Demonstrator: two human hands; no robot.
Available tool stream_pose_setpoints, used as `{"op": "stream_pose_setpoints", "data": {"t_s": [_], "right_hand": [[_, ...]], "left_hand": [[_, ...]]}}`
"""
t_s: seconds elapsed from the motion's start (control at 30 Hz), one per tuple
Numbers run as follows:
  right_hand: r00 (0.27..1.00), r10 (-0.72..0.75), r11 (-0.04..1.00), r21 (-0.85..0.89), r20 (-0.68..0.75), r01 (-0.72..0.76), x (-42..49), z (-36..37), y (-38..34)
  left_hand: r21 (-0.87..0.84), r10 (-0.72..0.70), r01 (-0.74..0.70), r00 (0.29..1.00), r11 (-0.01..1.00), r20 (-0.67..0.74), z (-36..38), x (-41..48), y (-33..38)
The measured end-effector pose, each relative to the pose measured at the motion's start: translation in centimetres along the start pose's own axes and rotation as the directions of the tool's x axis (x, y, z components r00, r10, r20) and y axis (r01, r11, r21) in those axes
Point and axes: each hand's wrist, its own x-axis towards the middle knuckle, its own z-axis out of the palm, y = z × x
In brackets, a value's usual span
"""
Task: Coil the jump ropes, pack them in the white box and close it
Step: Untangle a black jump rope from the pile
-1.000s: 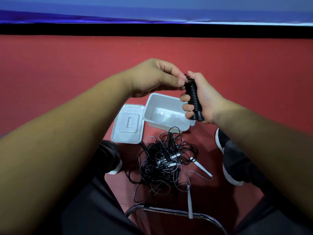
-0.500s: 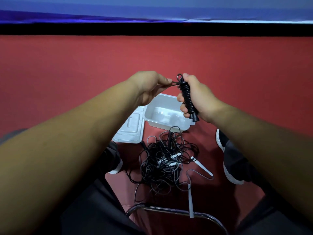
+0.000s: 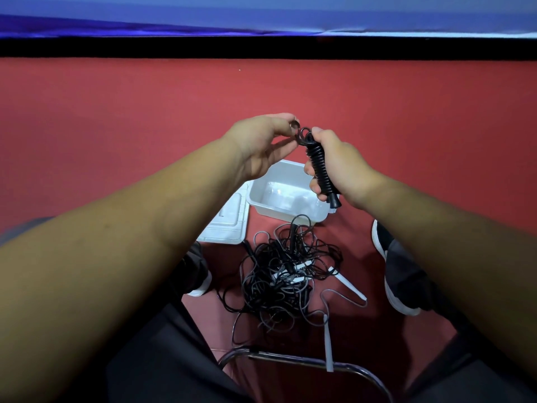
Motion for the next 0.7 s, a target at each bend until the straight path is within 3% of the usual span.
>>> {"op": "stream_pose_setpoints", "data": {"t_s": [0.13, 0.43, 0.7], "right_hand": [[1.0, -0.007, 1.0, 0.0, -0.005, 0.007, 0.0, -0.07, 0.27], [0.999, -0.011, 1.0, 0.024, -0.035, 0.012, -0.34, 0.48, 0.31], [0.998, 0.024, 0.998, 0.048, 0.059, -0.027, 0.17, -0.27, 0.13]], "left_hand": [[0.017, -0.007, 0.006, 0.999, 1.0, 0.041, 0.49, -0.21, -0.13], [0.082, -0.03, 0.036, 0.997, 0.996, -0.07, 0.52, 0.54, -0.61], [0.104, -0.003, -0.003, 0.998, 0.995, 0.055, 0.3, -0.4, 0.28]]}}
